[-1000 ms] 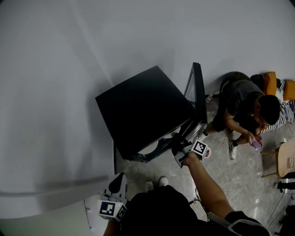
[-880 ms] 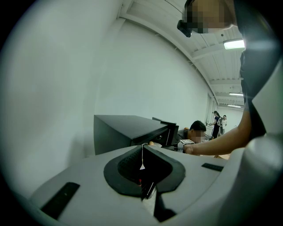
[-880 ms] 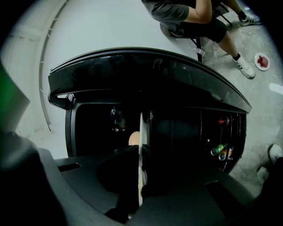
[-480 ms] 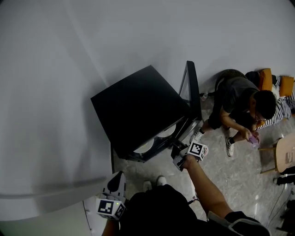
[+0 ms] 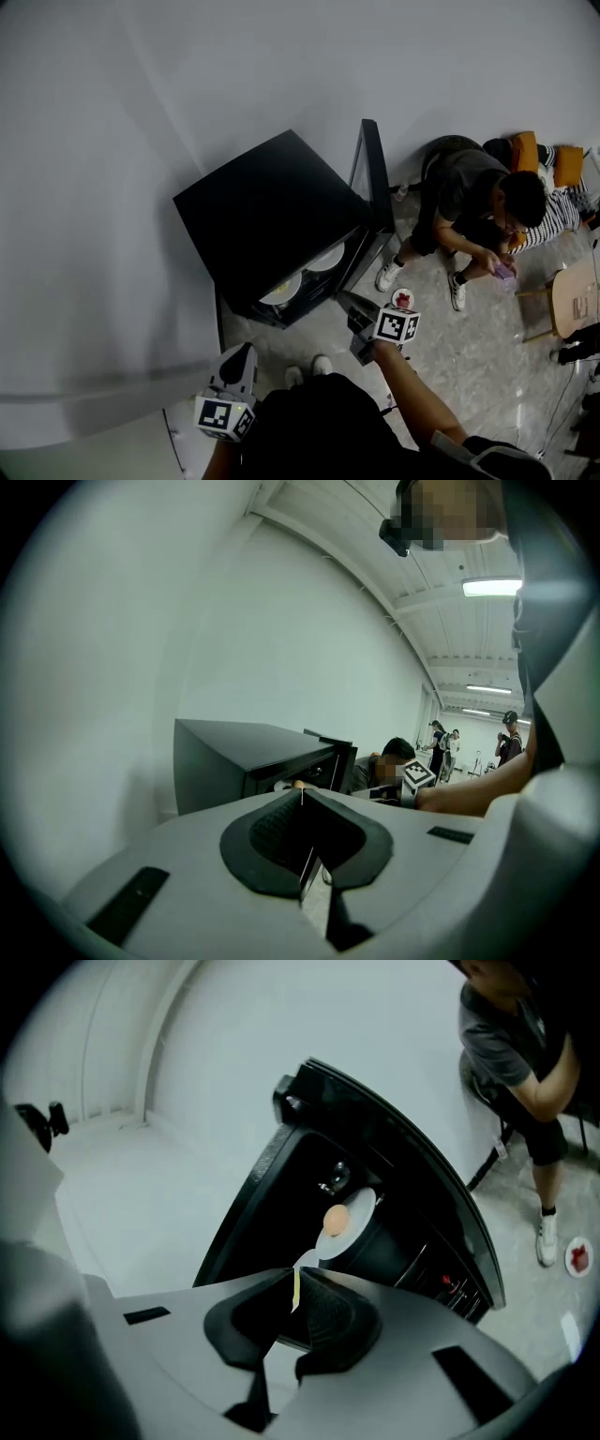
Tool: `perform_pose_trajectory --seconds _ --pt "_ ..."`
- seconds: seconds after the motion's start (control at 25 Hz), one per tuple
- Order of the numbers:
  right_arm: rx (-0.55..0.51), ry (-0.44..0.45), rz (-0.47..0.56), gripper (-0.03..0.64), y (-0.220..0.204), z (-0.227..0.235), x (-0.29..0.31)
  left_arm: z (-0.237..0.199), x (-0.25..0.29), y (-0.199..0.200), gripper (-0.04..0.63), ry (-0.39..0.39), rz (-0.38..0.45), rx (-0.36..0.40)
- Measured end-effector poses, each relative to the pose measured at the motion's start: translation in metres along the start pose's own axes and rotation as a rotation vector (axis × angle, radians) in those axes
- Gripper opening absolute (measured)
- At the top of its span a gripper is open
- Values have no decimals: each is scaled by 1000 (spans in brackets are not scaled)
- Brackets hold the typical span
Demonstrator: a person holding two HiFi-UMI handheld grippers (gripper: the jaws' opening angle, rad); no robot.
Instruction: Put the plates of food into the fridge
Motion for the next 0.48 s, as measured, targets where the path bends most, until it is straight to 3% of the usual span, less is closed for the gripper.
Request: perform_pose_trajectory --seconds 0.24,0.48 --pt "-189 5 23 34 2 -35 -20 6 -2 -4 23 -20 19 -31" --pt "-302 49 34 34 -11 -71 -33 9 -7 -13 25 -49 17 -29"
Point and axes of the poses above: the fingertips, and each gripper's own axes: x forward along the fingers, z to its right, y out of its top, the point moved 2 cm from there along -x, backward along the fingers, and after that the axes turned 8 degrees about z, right-handed, at the moved point
